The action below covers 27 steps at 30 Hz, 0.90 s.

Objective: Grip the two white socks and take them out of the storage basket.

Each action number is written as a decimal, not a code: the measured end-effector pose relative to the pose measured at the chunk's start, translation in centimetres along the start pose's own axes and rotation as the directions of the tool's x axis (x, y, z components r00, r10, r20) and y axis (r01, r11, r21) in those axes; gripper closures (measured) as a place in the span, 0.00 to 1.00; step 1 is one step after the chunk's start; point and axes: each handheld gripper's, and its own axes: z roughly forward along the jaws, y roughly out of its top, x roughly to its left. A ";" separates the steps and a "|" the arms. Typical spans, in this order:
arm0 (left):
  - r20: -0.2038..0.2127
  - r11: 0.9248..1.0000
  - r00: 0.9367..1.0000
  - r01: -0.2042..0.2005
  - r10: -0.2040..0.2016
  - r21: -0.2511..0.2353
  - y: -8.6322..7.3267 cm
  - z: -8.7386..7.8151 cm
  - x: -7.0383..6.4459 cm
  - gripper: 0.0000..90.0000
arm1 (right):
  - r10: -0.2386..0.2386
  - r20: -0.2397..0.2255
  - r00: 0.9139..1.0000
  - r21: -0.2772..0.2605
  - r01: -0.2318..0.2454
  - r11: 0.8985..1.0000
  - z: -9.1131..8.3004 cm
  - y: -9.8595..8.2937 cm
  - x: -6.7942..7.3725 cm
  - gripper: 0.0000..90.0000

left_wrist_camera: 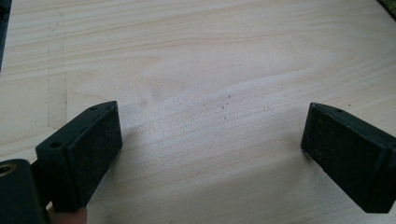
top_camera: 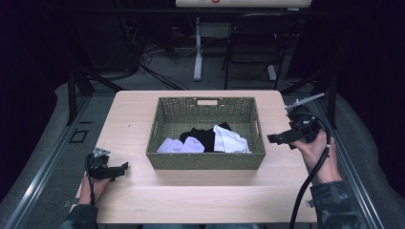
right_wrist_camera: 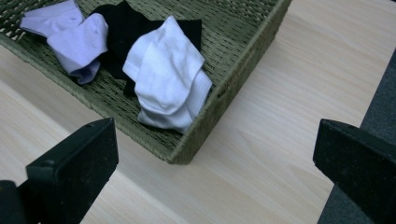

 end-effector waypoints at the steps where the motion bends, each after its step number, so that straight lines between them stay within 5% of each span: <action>1: 0.000 1.000 1.000 0.000 0.000 0.000 0.0 0.0 0.0 0.06 | -0.004 0.001 1.000 0.004 0.004 1.000 -0.1 0.5 0.1 0.00; 8: 0.000 1.000 1.000 0.000 0.000 0.000 0.0 0.0 0.0 0.06 | -0.032 -0.032 0.999 0.009 0.033 0.999 0.2 3.3 0.7 0.00; 16: 0.000 1.000 1.000 0.000 0.000 0.000 0.0 0.0 0.0 0.06 | -0.081 -0.065 0.995 0.065 0.085 0.994 2.4 6.8 1.9 0.00; 27: 0.000 1.000 1.000 0.000 0.000 0.000 0.0 0.0 0.0 0.06 | -0.107 -0.093 0.990 0.136 0.119 0.983 5.7 9.2 3.3 0.00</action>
